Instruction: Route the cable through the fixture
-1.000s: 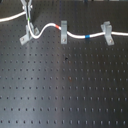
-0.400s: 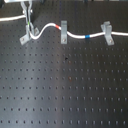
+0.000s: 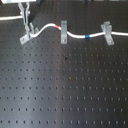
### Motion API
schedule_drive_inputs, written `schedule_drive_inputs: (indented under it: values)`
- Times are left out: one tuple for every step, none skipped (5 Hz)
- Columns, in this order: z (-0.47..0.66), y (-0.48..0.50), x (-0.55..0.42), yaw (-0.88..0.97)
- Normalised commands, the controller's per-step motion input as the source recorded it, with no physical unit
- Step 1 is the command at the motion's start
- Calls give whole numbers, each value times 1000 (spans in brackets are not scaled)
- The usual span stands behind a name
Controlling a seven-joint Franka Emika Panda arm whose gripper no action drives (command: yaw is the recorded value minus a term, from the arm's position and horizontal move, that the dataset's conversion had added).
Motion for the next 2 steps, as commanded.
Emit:
schedule_drive_inputs:
  values:
    - [1, 172, -177, -149]
    - [2, 176, -297, -123]
